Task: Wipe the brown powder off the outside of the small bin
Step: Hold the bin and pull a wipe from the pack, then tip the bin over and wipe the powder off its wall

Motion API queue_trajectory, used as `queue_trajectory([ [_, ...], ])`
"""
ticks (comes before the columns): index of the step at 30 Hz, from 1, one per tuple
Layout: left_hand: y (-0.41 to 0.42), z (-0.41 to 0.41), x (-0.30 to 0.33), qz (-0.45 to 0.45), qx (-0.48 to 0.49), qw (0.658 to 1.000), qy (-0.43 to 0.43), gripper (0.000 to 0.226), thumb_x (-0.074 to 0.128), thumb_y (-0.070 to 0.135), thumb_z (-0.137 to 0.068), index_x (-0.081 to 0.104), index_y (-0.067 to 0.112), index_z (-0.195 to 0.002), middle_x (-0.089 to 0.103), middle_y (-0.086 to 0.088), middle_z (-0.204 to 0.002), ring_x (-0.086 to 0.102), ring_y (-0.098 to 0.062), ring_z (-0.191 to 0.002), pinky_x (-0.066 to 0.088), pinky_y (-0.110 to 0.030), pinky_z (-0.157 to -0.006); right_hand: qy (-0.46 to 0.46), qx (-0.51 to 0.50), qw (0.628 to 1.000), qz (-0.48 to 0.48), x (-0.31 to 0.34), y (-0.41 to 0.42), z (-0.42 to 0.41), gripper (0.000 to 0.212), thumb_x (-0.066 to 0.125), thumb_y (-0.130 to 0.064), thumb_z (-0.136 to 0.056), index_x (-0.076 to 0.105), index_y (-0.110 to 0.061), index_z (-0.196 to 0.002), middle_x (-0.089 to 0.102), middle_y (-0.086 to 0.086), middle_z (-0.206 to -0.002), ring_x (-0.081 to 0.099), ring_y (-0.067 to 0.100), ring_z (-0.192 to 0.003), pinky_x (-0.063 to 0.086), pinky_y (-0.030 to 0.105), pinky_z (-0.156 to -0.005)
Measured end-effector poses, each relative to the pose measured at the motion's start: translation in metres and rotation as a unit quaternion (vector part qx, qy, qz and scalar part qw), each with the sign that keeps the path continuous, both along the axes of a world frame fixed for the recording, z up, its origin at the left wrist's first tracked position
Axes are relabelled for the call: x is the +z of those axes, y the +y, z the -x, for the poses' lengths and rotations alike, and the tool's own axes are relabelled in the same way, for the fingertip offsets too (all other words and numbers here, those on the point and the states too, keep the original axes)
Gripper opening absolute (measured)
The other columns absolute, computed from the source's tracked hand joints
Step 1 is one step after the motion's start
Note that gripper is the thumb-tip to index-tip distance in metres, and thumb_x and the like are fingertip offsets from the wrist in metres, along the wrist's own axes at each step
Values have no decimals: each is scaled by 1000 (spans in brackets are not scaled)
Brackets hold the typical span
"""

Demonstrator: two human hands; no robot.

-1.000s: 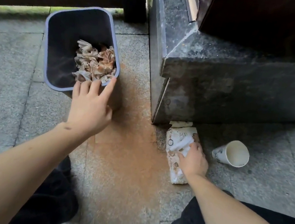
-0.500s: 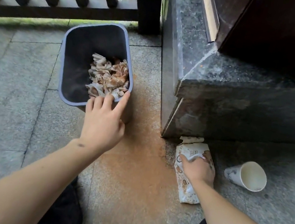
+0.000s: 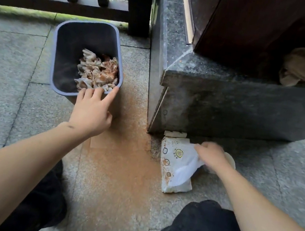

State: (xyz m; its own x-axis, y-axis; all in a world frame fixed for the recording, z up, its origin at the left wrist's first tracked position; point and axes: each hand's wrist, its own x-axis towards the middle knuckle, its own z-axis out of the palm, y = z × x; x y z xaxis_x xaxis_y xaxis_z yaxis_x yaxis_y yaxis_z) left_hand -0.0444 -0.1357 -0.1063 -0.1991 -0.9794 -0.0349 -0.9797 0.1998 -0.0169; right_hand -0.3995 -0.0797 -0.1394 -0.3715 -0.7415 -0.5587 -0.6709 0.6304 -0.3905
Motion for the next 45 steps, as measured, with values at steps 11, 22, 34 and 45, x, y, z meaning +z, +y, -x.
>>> queue_trajectory([
  [11,-3,-3,5,-27,-4,1000,-2,78,54,34,-84,25,22,-156,52,-17,-129,46,-39,-118,34,-48,-105,-36,56,996,60,103,-7,8,31,51,-26,-93,50,-7,-68,47,10,-70,46,21,-66,28,33,-59],
  [22,-7,-4,2,-1,1,1000,24,67,53,18,-87,38,26,-152,59,-16,-117,52,-40,-105,39,-47,-94,-143,161,969,124,201,22,-10,18,71,-29,-87,74,-12,-93,75,7,-93,71,23,-88,55,45,-80],
  [34,-62,0,-7,-55,-37,995,77,51,29,34,-105,19,50,-152,70,-11,-106,62,-32,-78,41,-33,-55,-288,31,953,89,197,12,-37,27,61,-24,-88,63,1,-96,66,19,-82,63,20,-72,44,35,-67],
  [45,-31,8,15,-61,-48,993,90,52,33,34,-104,21,48,-153,70,-14,-96,64,-36,-78,54,-42,-66,-194,60,974,99,192,5,-53,23,39,-33,-101,46,-28,-122,57,-3,-101,57,14,-86,44,33,-67],
])
